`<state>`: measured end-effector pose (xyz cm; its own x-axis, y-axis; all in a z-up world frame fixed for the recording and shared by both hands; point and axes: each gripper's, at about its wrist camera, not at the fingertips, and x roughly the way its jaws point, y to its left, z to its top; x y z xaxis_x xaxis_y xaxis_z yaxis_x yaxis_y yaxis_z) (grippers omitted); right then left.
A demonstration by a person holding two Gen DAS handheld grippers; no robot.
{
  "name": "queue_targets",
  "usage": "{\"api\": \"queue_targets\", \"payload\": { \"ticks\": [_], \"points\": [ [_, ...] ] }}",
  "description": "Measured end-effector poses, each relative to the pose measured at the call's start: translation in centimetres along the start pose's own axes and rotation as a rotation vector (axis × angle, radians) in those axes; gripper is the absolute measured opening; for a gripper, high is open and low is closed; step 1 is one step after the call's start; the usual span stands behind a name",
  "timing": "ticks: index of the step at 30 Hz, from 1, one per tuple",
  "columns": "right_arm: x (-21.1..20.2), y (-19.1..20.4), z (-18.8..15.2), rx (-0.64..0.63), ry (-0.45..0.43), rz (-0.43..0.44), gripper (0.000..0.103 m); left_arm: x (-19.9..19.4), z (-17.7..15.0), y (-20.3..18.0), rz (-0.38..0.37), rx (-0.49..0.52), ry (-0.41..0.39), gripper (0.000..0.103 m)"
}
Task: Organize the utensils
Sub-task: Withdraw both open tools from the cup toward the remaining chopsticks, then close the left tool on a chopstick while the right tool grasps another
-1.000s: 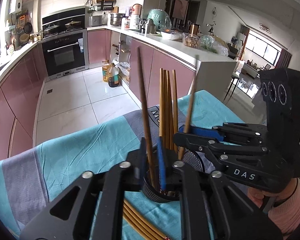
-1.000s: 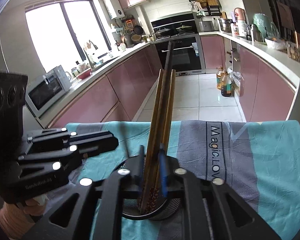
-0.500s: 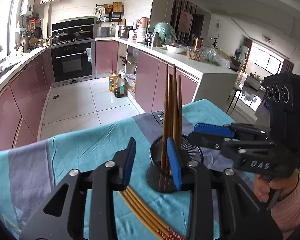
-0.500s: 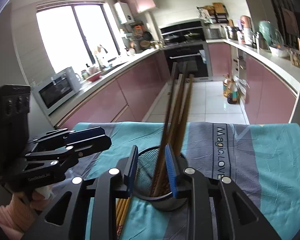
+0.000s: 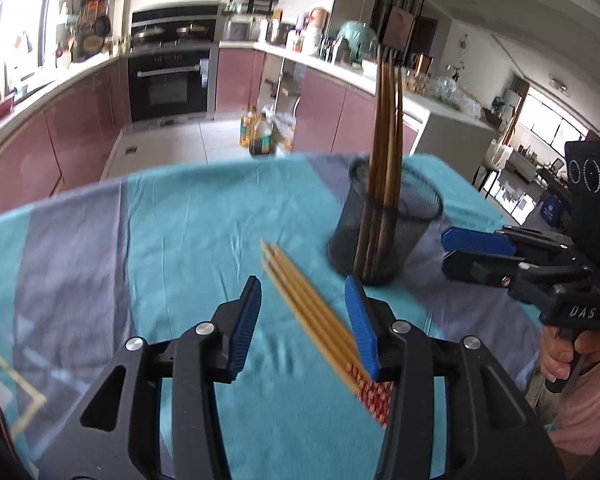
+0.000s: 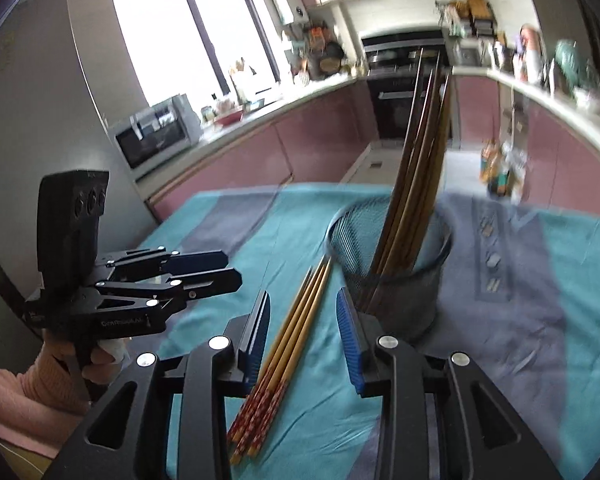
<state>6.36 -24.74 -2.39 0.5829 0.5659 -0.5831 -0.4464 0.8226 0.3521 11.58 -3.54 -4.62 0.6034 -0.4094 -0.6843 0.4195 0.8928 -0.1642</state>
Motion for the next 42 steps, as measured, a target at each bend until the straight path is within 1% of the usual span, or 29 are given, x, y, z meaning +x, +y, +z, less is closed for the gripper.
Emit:
{"api": "queue_targets", "payload": {
  "ticks": [3,6,8,11,12,13,17,24,28,32,36,42],
  "points": [
    [1.8,0.1,-1.5,0.021,0.069,0.015,0.032,1.2,-1.6,0.0,-0.002,-0.017,0.044,0.043],
    [3.3,0.3,-3.0,0.042,0.129,0.035,0.030,2.3,-3.2,0.0,-0.020,-0.034,0.084,0.043],
    [3.8,0.4,-3.6,0.050,0.152,0.042,0.027,2.9,-4.1,-0.1,-0.035,-0.035,0.107,0.040],
    [4.5,0.5,-4.4,0.065,0.183,0.055,0.024,3.8,-4.9,-0.2,-0.077,-0.052,0.137,0.035],
    [4.6,0.6,-4.7,0.068,0.192,0.057,0.024,3.9,-4.8,-0.2,-0.084,-0.057,0.142,0.032],
    [4.6,0.5,-4.9,0.073,0.196,0.058,0.024,4.1,-5.0,-0.2,-0.092,-0.060,0.146,0.029],
    [4.7,0.3,-5.4,0.086,0.202,0.050,0.021,4.2,-5.2,-0.7,-0.092,-0.057,0.150,0.026],
    [5.4,0.3,-5.2,0.080,0.202,0.035,0.020,4.7,-4.9,-0.9,-0.081,-0.047,0.163,0.026],
    [5.6,0.4,-5.0,0.067,0.203,0.018,0.018,5.5,-4.9,-1.2,-0.058,-0.033,0.181,0.026],
    [5.7,0.7,-4.9,0.050,0.207,0.002,0.018,5.6,-4.8,-1.4,-0.045,-0.019,0.182,0.026],
    [5.9,1.0,-4.8,0.039,0.212,-0.018,0.018,5.7,-4.6,-1.5,-0.034,-0.016,0.191,0.030],
    [6.0,1.1,-4.6,0.023,0.217,-0.041,0.019,6.4,-4.3,-1.5,-0.025,-0.013,0.195,0.029]
  ]
}}
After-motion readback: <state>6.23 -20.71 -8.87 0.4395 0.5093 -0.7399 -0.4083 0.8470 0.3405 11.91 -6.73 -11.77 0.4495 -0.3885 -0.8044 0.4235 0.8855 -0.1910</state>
